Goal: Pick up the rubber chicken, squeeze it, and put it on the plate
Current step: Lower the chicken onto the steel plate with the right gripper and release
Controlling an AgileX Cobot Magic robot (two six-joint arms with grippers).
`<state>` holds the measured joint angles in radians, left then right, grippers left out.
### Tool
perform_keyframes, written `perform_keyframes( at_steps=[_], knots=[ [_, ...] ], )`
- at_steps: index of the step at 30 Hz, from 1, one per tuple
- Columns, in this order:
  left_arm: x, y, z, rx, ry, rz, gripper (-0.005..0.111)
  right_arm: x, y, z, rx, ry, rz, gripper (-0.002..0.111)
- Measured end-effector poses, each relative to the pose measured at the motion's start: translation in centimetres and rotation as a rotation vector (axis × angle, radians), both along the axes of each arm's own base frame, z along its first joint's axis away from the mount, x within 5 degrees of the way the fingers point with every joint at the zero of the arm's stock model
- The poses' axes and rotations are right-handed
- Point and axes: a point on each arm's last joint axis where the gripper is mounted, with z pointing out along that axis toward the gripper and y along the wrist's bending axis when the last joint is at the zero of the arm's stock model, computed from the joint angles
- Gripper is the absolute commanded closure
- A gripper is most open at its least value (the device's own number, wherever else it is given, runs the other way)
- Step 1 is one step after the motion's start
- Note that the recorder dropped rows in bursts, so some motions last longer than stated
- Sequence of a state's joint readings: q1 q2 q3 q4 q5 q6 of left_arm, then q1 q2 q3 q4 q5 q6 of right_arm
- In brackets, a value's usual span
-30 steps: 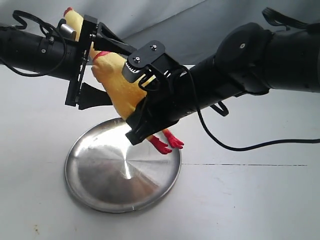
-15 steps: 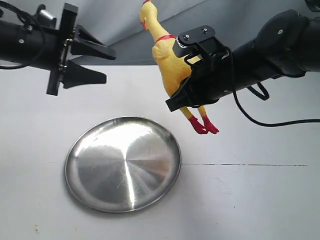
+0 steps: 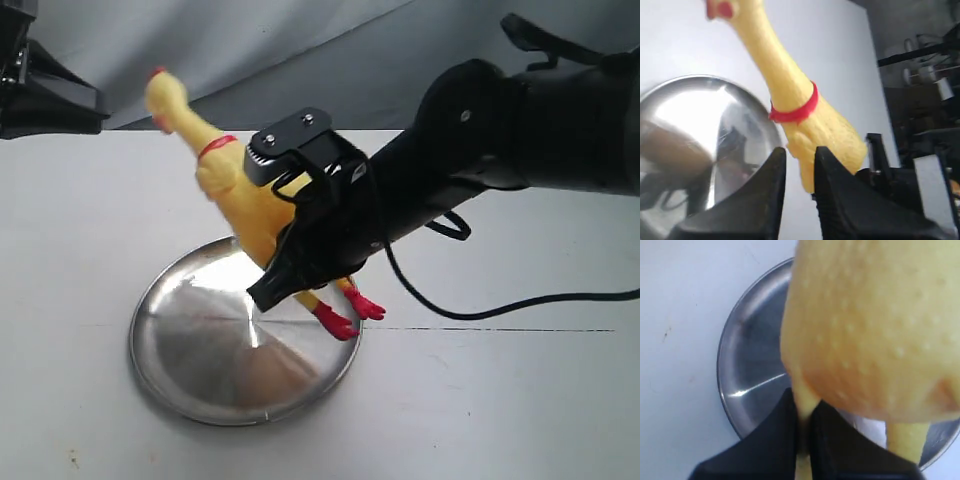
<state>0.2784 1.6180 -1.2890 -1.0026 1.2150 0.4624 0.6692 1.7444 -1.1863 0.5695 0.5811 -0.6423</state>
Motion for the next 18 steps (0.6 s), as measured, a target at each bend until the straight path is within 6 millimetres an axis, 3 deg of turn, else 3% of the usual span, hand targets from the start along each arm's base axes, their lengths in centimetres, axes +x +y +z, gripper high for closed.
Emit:
perform_keyframes(
  at_steps=[5, 9, 14, 18],
  knots=[
    [-1.5, 0.7, 1.2, 0.192, -0.033, 0.024, 0.089, -0.6, 0.4, -0.3, -0.085, 0.044, -0.045, 0.108],
    [-2.4, 1.1, 1.6, 0.282, -0.075, 0.094, 0.107, 0.3, 0.9, 0.2, -0.139, 0.088, -0.090, 0.108],
    [-3.4, 1.3, 1.3, 0.340, -0.087, 0.128, 0.107, 1.3, 1.3, -0.1, -0.198, 0.122, -0.133, 0.108],
    [-3.8, 1.5, 0.5, 0.374, -0.078, 0.142, 0.107, 1.0, 1.6, -1.2, -0.250, 0.157, -0.118, 0.108]
  ],
)
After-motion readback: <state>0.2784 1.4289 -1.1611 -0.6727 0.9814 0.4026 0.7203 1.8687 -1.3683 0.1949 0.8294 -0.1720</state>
